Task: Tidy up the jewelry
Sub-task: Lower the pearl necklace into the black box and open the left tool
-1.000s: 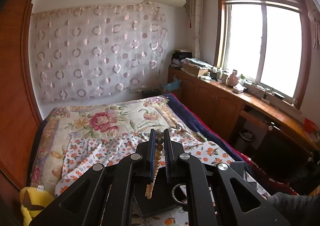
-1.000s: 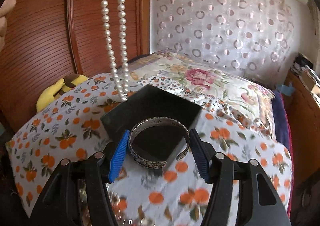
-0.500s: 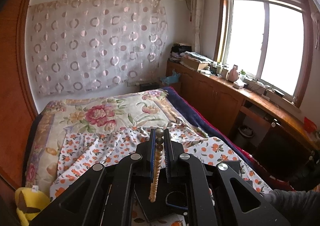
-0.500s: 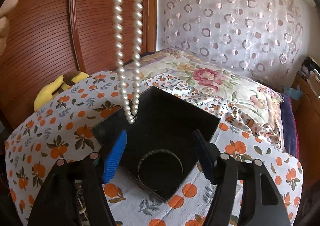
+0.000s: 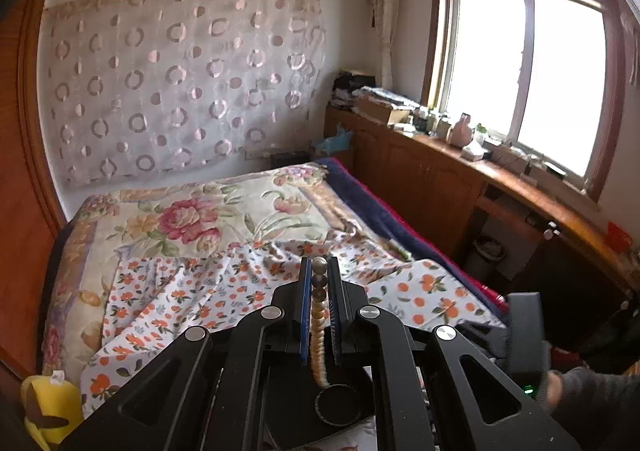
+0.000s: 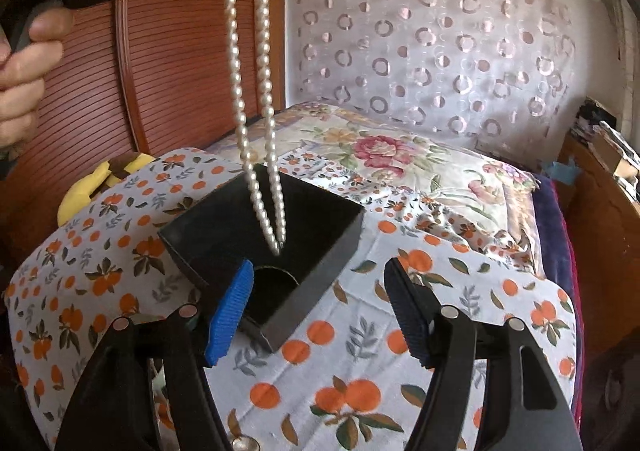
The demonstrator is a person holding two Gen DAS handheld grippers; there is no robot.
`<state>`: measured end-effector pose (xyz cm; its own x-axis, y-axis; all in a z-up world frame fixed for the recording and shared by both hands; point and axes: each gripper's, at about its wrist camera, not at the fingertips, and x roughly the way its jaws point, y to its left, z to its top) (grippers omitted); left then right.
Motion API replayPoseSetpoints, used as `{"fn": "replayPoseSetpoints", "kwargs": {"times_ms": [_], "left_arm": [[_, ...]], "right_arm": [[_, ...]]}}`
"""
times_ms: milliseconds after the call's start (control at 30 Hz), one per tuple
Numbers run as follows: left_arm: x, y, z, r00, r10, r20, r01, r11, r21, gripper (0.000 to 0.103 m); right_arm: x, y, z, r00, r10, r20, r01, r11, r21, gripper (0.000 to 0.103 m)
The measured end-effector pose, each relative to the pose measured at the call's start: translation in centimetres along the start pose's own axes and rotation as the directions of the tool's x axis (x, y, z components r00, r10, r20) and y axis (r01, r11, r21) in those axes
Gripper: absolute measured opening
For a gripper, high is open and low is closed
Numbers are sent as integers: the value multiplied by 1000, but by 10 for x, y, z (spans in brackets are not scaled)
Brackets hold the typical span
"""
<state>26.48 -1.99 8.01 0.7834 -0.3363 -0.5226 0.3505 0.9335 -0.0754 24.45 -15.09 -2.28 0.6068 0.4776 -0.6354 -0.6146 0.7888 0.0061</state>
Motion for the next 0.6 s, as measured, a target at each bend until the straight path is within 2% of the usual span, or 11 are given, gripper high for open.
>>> {"fn": "replayPoseSetpoints", "kwargs": {"times_ms": [167, 400, 433, 500, 567, 600], "left_arm": [[26, 4, -17, 998, 14, -68, -15, 1000, -9, 7], [42, 6, -40, 991, 31, -133, -32, 999, -3, 8], [41, 4, -44, 990, 36, -135, -36, 999, 2, 10], [36, 1, -52, 990, 41, -132, -41, 999, 4, 25], [30, 0, -63, 991, 38, -130, -39, 999, -3, 32], [28, -1, -67, 991, 37, -131, -38, 999, -5, 33]], "right_arm": [[-2, 2, -6, 1000, 5, -5, -5, 1000, 7, 70], [-9, 11, -15, 1000, 11, -9, -11, 1000, 16, 70], [-10, 12, -16, 1000, 10, -10, -10, 1000, 19, 70], [-16, 14, -19, 1000, 8, -9, -8, 1000, 28, 70], [-22, 17, -24, 1000, 6, -7, -6, 999, 39, 70], [-26, 18, -26, 1000, 6, -6, -6, 999, 44, 70]]}}
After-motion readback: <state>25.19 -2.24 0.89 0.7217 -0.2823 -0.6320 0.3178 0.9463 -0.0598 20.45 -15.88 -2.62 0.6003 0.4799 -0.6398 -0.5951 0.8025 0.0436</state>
